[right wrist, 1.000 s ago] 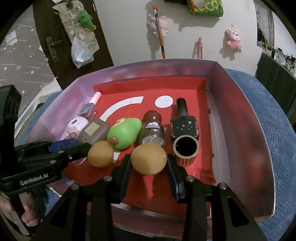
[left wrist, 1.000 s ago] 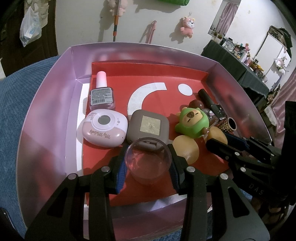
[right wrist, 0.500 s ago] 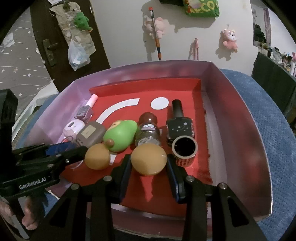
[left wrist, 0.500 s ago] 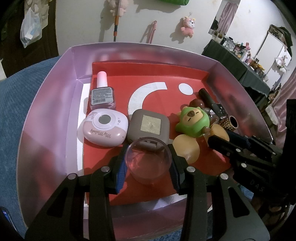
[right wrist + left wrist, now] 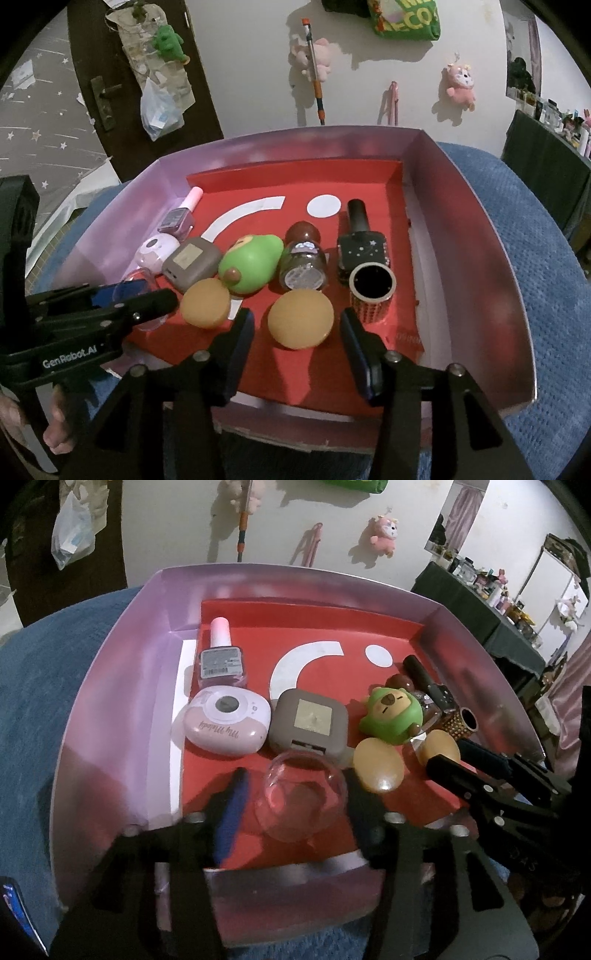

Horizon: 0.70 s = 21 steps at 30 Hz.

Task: Organize rigid objects
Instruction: 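Lower the cup and sponge onto the tray floor and open both grippers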

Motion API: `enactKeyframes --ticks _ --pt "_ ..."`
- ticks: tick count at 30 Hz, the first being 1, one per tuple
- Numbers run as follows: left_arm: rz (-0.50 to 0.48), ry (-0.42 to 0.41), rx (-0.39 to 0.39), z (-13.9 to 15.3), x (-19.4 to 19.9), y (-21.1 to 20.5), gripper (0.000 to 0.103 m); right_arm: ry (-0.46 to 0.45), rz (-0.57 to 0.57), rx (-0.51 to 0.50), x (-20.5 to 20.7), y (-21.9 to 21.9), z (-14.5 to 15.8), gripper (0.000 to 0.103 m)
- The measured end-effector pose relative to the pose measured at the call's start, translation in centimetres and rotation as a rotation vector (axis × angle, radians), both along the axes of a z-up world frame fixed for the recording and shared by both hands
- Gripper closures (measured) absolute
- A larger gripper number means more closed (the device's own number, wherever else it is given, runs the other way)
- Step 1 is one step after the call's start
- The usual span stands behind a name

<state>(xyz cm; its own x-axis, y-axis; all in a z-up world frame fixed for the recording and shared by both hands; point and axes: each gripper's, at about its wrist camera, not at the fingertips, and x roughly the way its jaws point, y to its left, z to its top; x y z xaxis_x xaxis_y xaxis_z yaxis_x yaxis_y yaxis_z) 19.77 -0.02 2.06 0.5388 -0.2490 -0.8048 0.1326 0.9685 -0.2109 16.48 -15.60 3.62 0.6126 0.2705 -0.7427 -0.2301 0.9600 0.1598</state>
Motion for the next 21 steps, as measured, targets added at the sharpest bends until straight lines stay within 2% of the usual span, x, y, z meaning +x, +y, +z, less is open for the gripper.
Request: enactKeyframes --ticks 1,6,8,11,17,19,21 --pt "0.001 -0.003 0.001 0.1 -0.1 0.0 0.040 -0.004 -0.001 0.003 -0.2 0.0 0.1 0.050" --pt "-0.005 0.001 -0.008 0.2 -0.6 0.1 0.038 -0.028 0.002 0.013 -1.2 0.0 1.0 0.042" --pt "-0.014 -0.002 -0.011 0.4 -1.0 0.1 0.031 -0.039 0.002 0.019 -1.7 -0.1 1.4 0.041" --pt "-0.024 -0.016 -0.004 0.8 -1.6 -0.2 0.026 -0.062 -0.004 0.031 -2.4 -0.3 2.1 0.030" --pt "-0.034 -0.040 0.011 1.5 -2.8 -0.6 0.020 -0.103 -0.021 0.050 -3.6 -0.9 3.2 0.027" --pt "-0.033 -0.049 0.019 1.7 -3.1 -0.7 0.017 -0.112 -0.027 0.055 -3.9 -1.0 3.4 0.020" --pt "-0.034 -0.058 0.025 1.8 -3.5 -0.7 0.016 -0.117 -0.032 0.055 -4.2 -1.1 3.4 0.018"
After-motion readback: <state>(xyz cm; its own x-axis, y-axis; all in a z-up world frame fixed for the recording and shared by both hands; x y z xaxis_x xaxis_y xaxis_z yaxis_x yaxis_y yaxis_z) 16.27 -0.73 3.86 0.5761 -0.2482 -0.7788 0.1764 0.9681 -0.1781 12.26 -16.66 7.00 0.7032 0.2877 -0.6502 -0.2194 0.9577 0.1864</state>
